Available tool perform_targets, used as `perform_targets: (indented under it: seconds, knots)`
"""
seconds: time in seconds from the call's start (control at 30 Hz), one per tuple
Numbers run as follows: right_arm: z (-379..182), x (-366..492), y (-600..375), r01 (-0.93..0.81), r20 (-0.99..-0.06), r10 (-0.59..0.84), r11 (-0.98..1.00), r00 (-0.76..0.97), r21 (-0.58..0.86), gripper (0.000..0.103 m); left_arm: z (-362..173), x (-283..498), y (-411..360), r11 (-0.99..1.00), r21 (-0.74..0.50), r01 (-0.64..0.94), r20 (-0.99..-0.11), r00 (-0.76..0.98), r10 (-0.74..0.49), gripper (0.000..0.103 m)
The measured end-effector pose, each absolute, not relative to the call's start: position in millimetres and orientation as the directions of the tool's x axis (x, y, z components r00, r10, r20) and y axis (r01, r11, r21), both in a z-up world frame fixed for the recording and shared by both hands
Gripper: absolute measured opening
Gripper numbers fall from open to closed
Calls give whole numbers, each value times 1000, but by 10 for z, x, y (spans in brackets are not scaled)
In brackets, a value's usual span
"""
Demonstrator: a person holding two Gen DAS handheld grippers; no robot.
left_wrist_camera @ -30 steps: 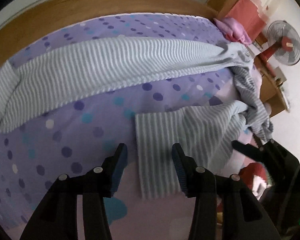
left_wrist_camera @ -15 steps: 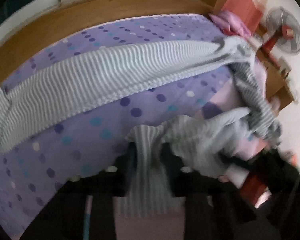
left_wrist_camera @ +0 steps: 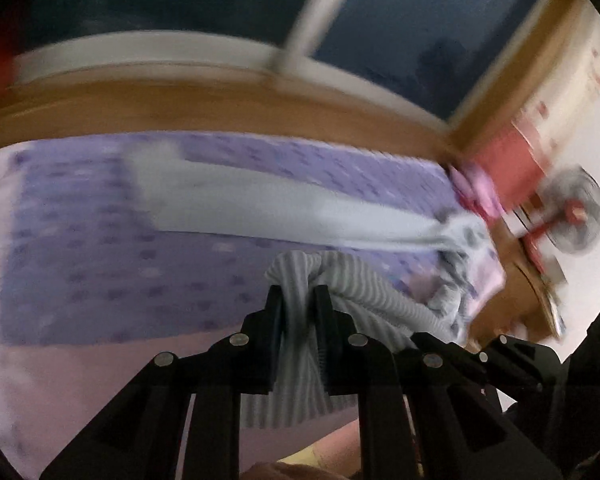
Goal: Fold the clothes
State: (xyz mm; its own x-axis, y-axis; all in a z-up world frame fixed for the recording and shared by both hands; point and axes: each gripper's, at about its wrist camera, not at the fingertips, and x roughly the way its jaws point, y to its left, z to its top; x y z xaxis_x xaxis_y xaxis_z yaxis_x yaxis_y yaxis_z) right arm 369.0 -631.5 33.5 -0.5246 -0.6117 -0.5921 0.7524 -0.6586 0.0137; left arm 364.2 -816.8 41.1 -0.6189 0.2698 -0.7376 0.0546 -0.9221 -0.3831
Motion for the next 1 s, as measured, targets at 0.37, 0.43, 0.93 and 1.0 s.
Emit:
perform_targets:
  seconds: [0.37,0.43,0.93,1.0]
  knots:
    - [-423,3801,-7372,886,-737,-629,-456,-249,89,5,-154,4309,-9013,-874,-318,367,-811,-582,51,15]
    - [-502,3751,-7343,869,-761,-610,-478,-221,131,6,-319,4292,-9040,-870,-317,376,-825,-562,58,16]
    - [-370,3460,-5559,543,-767,-438,-828,-469,141,43,-286,4413,-9228,-871,-265,414,-832,-555,-11,17]
    - [-367,3400,-5211,450,-765,-403,-877,-503,166,43,-247,4281,-8972,-897,-280,341,-827,-560,46,17]
